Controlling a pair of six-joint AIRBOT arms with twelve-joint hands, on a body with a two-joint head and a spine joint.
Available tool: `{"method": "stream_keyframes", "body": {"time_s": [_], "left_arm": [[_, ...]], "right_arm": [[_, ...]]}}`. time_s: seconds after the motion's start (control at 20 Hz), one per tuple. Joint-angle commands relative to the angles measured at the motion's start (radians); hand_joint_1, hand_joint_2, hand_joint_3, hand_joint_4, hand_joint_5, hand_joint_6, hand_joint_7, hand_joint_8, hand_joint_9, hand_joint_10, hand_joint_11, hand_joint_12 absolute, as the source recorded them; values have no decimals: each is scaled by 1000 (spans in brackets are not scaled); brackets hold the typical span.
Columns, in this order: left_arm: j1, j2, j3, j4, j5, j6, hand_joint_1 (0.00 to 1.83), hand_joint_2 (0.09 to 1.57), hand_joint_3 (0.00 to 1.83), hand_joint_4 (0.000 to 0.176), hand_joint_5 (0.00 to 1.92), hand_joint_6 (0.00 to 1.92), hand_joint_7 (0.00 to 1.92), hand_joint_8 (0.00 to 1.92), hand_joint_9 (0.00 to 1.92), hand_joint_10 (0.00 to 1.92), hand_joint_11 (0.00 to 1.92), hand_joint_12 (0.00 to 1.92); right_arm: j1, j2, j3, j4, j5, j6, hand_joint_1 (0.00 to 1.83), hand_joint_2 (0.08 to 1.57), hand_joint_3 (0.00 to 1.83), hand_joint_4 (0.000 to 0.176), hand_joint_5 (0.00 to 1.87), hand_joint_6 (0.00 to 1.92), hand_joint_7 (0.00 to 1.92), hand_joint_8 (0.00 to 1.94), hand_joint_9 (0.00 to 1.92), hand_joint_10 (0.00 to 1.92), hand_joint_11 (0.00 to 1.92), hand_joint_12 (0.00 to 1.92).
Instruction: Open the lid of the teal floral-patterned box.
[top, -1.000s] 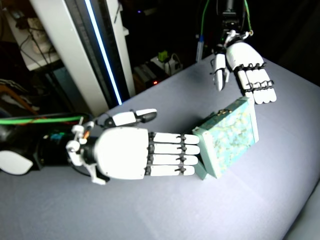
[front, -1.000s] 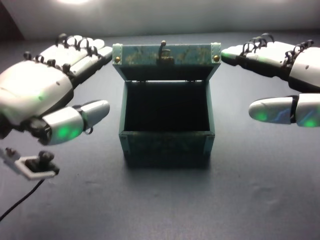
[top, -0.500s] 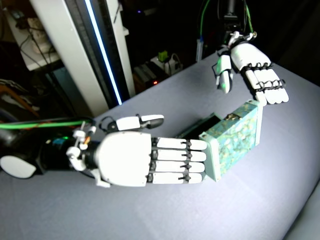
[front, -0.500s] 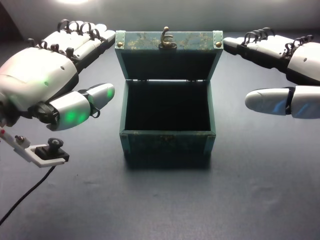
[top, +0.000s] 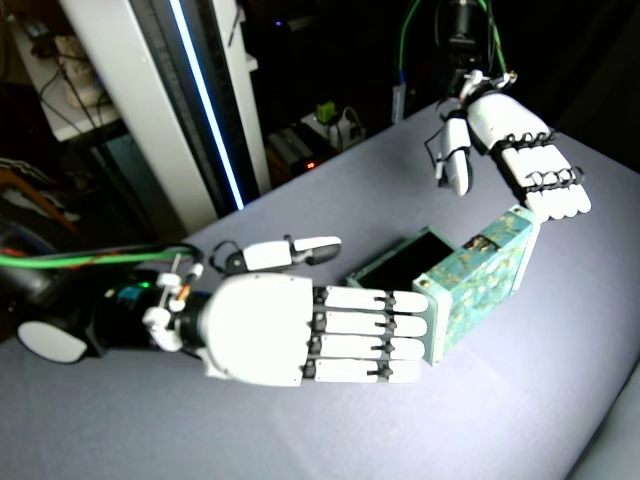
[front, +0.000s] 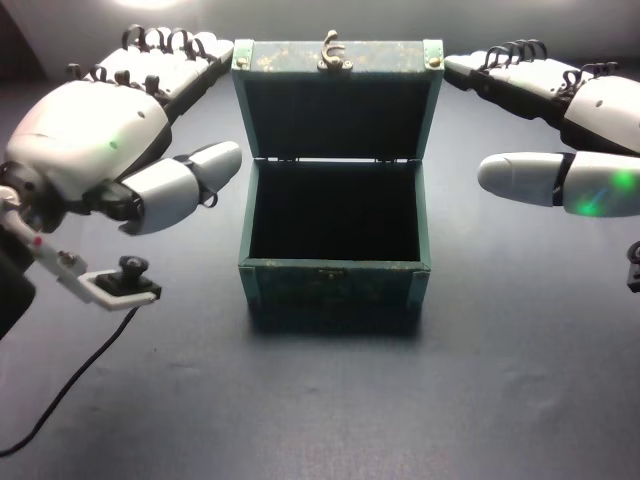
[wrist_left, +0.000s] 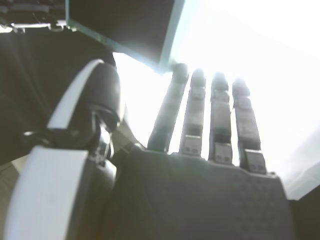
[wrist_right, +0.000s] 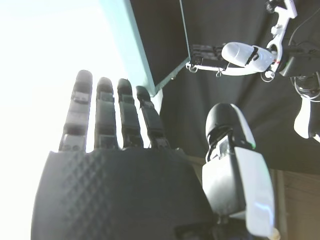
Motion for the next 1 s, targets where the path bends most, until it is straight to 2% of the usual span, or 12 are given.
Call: {"method": "stream_keyframes", "body": {"time_s": [0.0, 0.25, 0.45, 0.7, 0.8, 0.95], "left_arm": [[-19, -8, 7, 36, -99, -3, 0, 1555, 13, 0, 57, 0, 33, 2, 35, 7, 18, 8], [-57, -34, 48, 26, -61, -3, 0, 1508, 0, 0, 137, 10, 102, 7, 71, 6, 71, 29], [-85, -48, 72, 25, -29, 2, 0, 1557, 17, 0, 137, 6, 104, 5, 86, 9, 88, 36], [-92, -43, 85, 16, -12, 13, 0, 1548, 8, 0, 125, 0, 98, 1, 72, 1, 66, 29], [-103, -35, 93, 9, 12, 33, 0, 1563, 13, 0, 126, 1, 100, 1, 76, 3, 67, 30], [-111, -16, 94, -15, 15, 55, 0, 1571, 18, 0, 118, 0, 92, 2, 83, 5, 75, 34]], "right_arm": [[17, -3, 8, 33, 100, 4, 0, 1285, 0, 0, 74, 1, 71, 6, 75, 4, 12, 263], [39, -34, 49, 35, 60, 4, 0, 1256, 0, 0, 68, 1, 67, 2, 81, 4, 0, 349], [65, -55, 78, 34, 30, 4, 0, 1267, 1, 0, 73, 2, 75, 4, 90, 5, 4, 353], [69, -52, 92, 34, 12, 4, 0, 1283, 1, 0, 66, 0, 74, 1, 65, 0, 0, 277], [69, -44, 97, 34, 1, 4, 0, 1296, 3, 0, 62, 2, 42, 2, 24, 2, 0, 155], [72, -34, 106, 39, -14, 4, 0, 1340, 10, 0, 70, 3, 67, 7, 44, 5, 9, 151]]}}
